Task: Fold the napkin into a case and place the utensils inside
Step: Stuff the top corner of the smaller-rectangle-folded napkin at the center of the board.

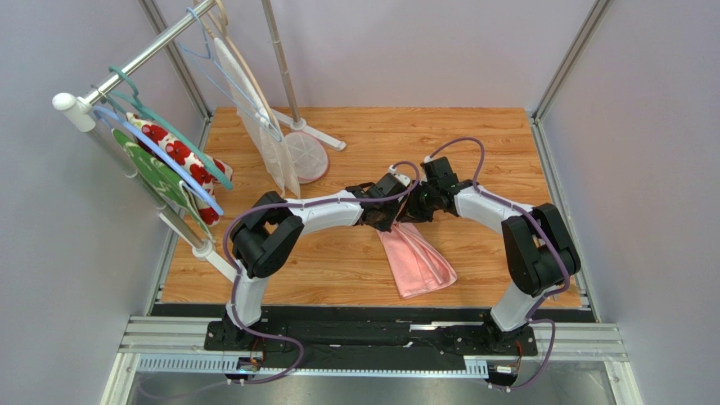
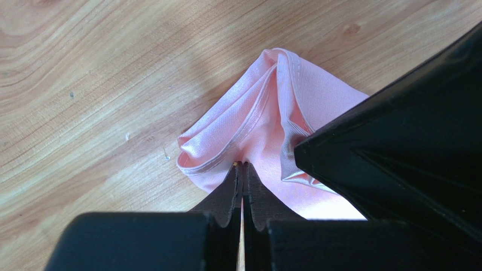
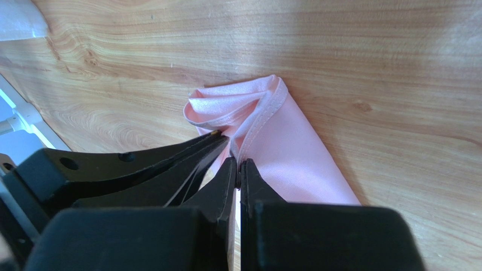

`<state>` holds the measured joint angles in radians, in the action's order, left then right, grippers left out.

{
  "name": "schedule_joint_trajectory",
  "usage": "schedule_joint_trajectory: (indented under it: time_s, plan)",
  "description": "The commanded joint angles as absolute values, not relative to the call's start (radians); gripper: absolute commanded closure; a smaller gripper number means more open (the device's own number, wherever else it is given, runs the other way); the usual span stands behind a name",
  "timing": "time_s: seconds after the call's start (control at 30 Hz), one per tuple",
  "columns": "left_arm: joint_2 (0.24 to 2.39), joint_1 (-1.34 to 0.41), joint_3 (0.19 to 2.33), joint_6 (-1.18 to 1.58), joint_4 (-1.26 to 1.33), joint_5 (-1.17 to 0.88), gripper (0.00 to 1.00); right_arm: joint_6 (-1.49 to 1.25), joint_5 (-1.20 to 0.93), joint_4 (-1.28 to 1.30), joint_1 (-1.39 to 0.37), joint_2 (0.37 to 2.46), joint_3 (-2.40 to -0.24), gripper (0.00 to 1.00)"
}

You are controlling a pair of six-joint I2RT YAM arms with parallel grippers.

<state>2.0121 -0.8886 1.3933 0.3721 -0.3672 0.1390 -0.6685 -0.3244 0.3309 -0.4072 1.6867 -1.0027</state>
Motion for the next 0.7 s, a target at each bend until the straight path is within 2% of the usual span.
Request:
schedule_joint_trajectory:
  time_s: [0.0,0.27,0.67]
  plan:
    - [1.967,-0.890,1.430,0.393,-0.376,0.138,1.00,-0.664,-0.350,0.305,-0.413,1.637,-0.989,1.00]
    - [1.899,-0.838,1.356,0.508,-0.282,-0.049,1.00,-0.675,-0.391,0.278,-0.410,1.631,-0.954,1.00]
    - [1.855,-0.831,1.285,0.554,-0.198,-0.080,1.00,-0.818,-0.477,0.075,-0.410,1.677,-0.874,1.00]
